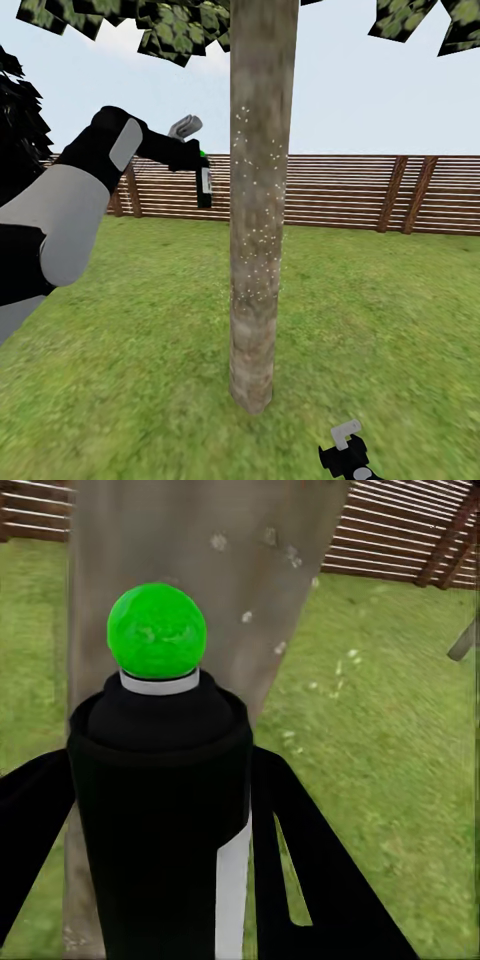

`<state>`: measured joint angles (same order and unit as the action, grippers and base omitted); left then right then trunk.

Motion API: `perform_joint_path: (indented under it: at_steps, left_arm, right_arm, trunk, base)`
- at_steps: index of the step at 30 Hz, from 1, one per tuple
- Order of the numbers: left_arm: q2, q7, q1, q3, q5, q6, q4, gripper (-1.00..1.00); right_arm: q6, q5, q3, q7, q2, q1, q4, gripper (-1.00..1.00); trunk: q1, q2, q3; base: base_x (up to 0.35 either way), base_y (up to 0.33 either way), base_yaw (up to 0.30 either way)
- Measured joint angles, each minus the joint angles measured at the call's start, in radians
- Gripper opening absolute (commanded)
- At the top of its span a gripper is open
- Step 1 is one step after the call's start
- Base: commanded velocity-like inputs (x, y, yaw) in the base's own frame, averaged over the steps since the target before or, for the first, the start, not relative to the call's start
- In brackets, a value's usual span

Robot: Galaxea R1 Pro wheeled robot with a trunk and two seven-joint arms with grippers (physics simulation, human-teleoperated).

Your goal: In the garden, pick up the pesticide atomizer on the floor and spray pesticide onto both trees until each tree trunk is fully covered.

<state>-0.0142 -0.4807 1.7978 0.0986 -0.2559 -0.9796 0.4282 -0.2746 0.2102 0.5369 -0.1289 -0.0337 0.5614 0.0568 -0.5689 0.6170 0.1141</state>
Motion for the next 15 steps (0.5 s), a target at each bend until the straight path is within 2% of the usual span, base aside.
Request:
perform_joint_path:
  at_steps: [3, 6, 8, 10, 15]
  left_arm:
    - [0.01, 0.001, 0.0, 0.0, 0.0, 0.0, -0.004, -1.0]
    - [0.009, 0.0, 0.0, 0.003, 0.002, 0.006, -0.068, -1.0]
    - [0.001, -0.001, 0.0, 0.005, 0.0, 0.063, -0.141, -1.0]
    - [-0.019, -0.001, 0.0, 0.006, -0.002, 0.098, -0.204, -1.0]
    - [-0.037, -0.002, 0.0, 0.009, 0.0, 0.213, -0.335, -1.0]
  right_arm:
    - [0.0, 0.0, 0.0, 0.0, 0.0, 0.0, 0.0, 1.0]
    - [0.0, 0.0, 0.0, 0.0, 0.0, 0.0, 0.0, 1.0]
    - [0.0, 0.0, 0.0, 0.0, 0.0, 0.0, 0.0, 1.0]
    - [0.0, 0.0, 0.0, 0.0, 0.0, 0.0, 0.0, 1.0]
    - [0.0, 0.0, 0.0, 0.0, 0.0, 0.0, 0.0, 1.0]
  trunk:
    - [0.0, 0.0, 0.0]
    - [0.0, 0.0, 0.0]
    - [0.0, 0.0, 0.0]
    - [0.0, 0.0, 0.0]
    - [0.0, 0.0, 0.0]
  base:
    - [0.0, 0.0, 0.0]
    - [0.0, 0.0, 0.0]
    - [0.0, 0.0, 0.0]
    - [0.0, 0.0, 0.0]
    - [0.0, 0.0, 0.0]
